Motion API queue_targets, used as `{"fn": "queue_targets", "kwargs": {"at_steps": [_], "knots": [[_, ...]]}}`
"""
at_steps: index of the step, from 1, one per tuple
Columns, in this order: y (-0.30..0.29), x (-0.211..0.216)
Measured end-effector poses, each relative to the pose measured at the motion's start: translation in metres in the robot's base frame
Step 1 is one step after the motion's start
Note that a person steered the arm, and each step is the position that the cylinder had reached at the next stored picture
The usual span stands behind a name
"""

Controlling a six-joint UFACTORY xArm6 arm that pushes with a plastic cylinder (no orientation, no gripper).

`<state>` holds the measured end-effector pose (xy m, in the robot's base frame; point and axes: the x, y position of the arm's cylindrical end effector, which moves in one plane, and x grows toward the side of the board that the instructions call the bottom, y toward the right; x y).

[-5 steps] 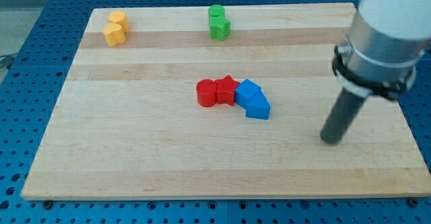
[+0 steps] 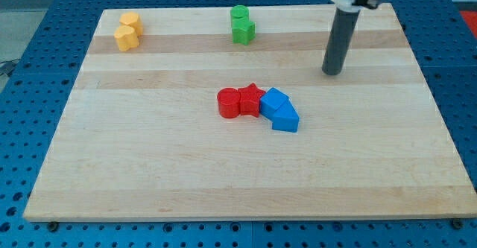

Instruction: Move the arm to the right of green circle

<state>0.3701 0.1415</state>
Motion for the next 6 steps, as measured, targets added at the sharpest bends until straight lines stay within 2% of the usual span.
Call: {"fn": "queue_targets", "kwargs": {"at_steps": [1,2,3,4,5,6], "knots": [[-0.015,-0.003],[-0.052,-0.03],[-0.052,-0.037],[-0.052,-0.104],[-0.053,-0.11],[-0.094,-0.142]]}}
